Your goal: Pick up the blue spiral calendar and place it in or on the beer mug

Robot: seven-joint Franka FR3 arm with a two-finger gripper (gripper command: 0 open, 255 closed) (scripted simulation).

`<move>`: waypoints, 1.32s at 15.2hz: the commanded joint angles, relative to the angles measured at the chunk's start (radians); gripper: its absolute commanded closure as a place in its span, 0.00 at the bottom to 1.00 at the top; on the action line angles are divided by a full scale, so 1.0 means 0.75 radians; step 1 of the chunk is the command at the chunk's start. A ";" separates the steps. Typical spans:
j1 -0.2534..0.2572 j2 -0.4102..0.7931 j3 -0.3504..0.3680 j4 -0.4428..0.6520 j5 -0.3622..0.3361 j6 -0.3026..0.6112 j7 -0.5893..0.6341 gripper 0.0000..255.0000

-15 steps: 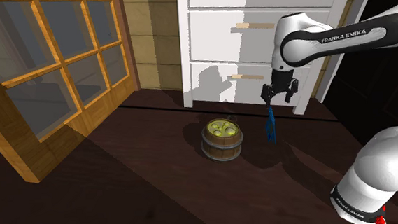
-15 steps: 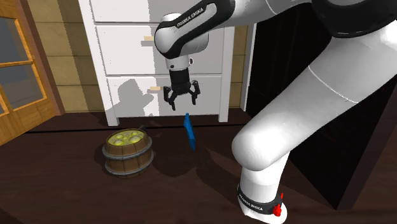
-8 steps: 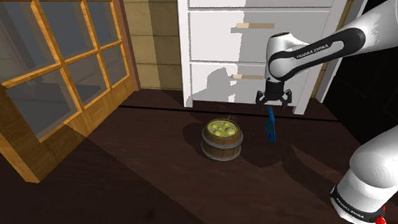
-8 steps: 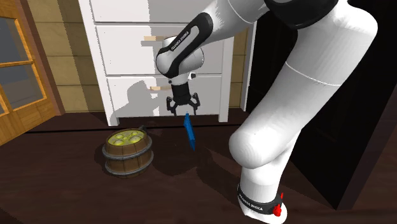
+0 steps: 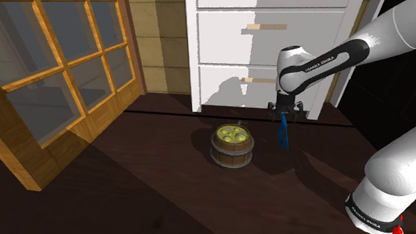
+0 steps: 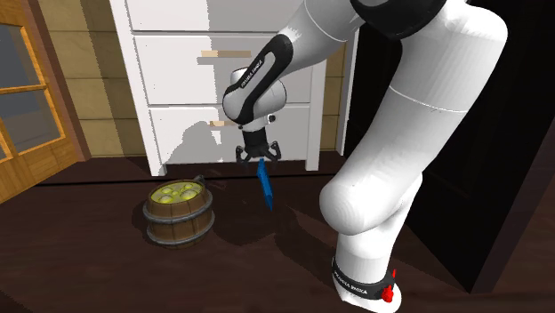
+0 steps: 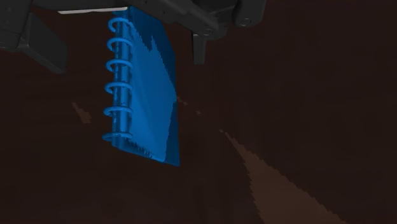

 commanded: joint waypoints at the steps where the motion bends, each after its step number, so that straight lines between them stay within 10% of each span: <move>1: 0.000 0.006 0.001 -0.009 -0.002 0.016 0.003 0.00; 7: 0.000 0.006 0.001 -0.009 -0.002 0.015 0.003 0.00; 8: 0.000 0.006 0.001 -0.009 -0.002 0.015 0.003 1.00; 20: 0.003 -0.028 0.000 0.018 0.006 -0.045 -0.007 1.00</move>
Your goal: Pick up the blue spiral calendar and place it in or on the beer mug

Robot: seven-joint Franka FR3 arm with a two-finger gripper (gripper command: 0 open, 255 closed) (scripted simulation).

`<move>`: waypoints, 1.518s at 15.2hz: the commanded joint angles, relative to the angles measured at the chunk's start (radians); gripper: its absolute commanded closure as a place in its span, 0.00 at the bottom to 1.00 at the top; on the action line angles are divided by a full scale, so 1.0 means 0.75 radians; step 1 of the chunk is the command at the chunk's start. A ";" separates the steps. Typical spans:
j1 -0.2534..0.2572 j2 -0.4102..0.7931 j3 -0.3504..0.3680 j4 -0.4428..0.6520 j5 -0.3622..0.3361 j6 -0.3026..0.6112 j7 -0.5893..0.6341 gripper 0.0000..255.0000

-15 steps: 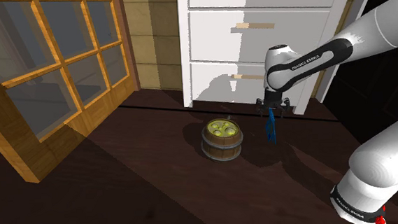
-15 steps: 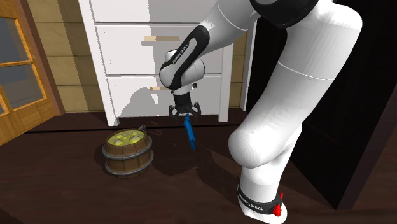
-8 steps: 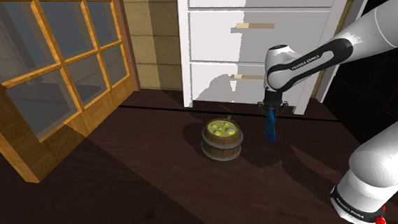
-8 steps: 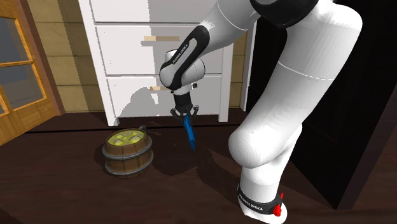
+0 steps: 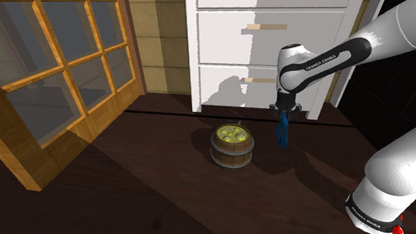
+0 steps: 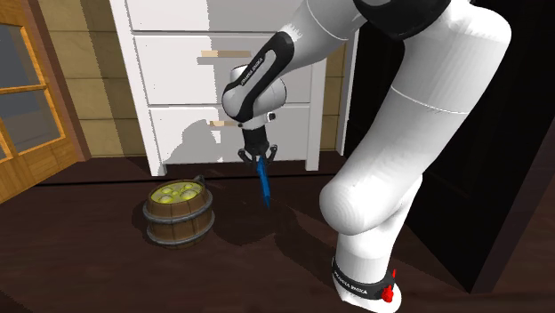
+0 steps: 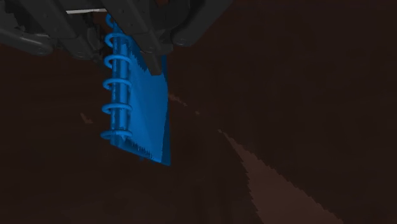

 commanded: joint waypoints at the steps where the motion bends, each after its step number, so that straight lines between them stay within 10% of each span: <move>1: 0.001 -0.020 -0.001 0.020 0.004 -0.039 -0.008 1.00; 23: 0.009 -0.159 -0.002 0.303 0.034 -0.458 -0.063 1.00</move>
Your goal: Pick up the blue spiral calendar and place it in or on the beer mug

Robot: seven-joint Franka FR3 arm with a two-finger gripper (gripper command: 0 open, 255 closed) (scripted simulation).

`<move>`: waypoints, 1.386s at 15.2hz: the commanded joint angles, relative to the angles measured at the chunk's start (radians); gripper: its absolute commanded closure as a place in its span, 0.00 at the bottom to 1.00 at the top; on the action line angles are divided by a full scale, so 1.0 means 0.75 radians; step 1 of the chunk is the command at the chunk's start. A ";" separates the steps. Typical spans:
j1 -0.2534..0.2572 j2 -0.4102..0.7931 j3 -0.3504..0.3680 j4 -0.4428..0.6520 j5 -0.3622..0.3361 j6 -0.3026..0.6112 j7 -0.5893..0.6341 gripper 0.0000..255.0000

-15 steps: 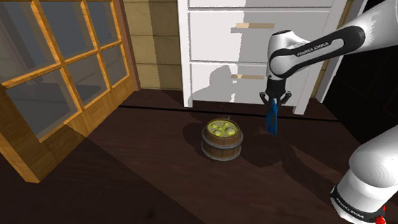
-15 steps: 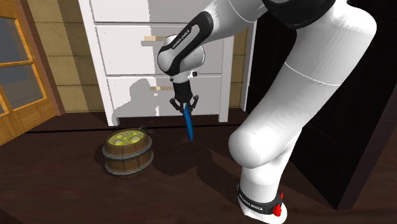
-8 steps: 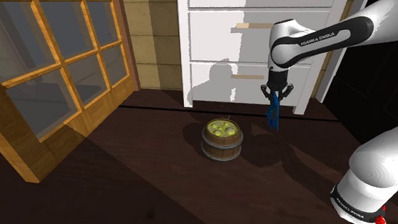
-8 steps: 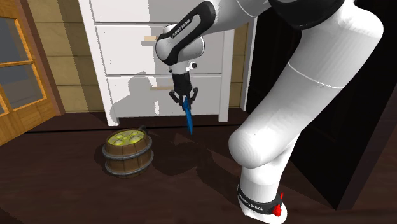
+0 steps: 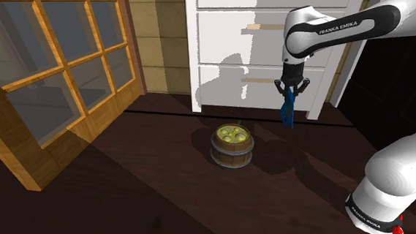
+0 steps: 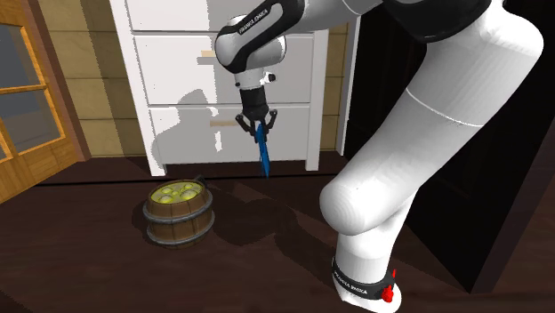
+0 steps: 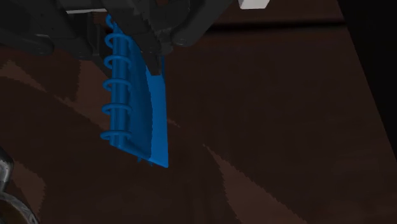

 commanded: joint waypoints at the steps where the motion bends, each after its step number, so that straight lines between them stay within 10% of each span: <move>1: 0.001 -0.007 0.001 0.034 0.002 -0.041 -0.004 1.00; 21: 0.057 0.050 0.117 0.395 0.058 -0.359 0.122 1.00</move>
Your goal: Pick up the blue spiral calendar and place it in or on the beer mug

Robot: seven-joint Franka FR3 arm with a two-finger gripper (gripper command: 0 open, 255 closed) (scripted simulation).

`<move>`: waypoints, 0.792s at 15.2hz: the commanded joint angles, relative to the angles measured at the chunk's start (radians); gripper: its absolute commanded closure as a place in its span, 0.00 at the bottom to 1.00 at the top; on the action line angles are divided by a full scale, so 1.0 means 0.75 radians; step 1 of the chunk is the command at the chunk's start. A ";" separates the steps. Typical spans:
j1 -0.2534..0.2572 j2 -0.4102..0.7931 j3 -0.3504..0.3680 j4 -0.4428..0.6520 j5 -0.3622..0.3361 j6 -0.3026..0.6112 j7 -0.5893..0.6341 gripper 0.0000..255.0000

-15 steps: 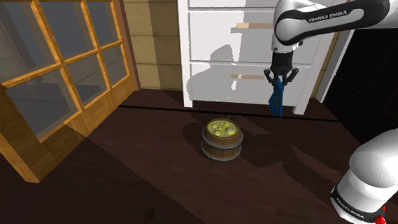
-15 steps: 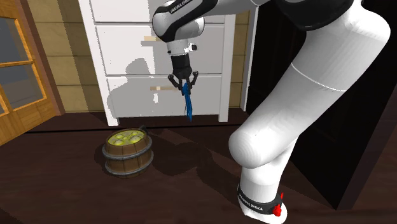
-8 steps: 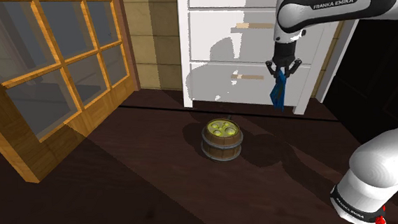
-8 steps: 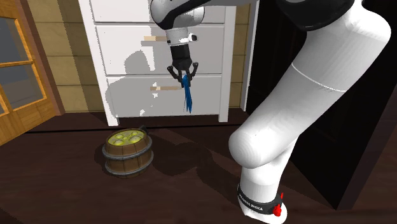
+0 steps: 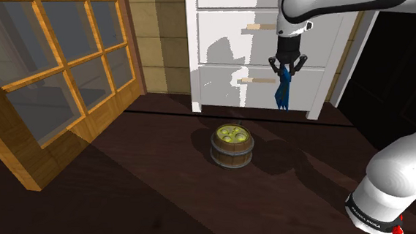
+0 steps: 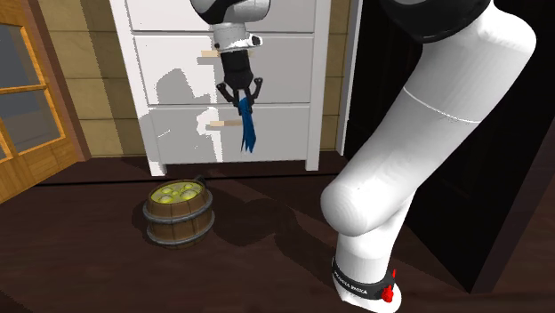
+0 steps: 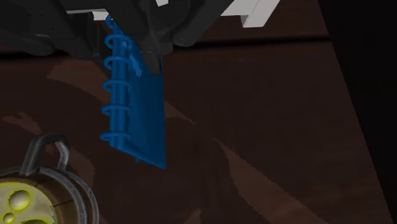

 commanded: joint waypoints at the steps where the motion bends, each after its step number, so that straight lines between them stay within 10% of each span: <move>1: 0.024 0.030 0.048 0.047 0.019 -0.023 0.068 1.00; 12: 0.142 0.303 0.288 0.427 0.051 -0.162 0.425 1.00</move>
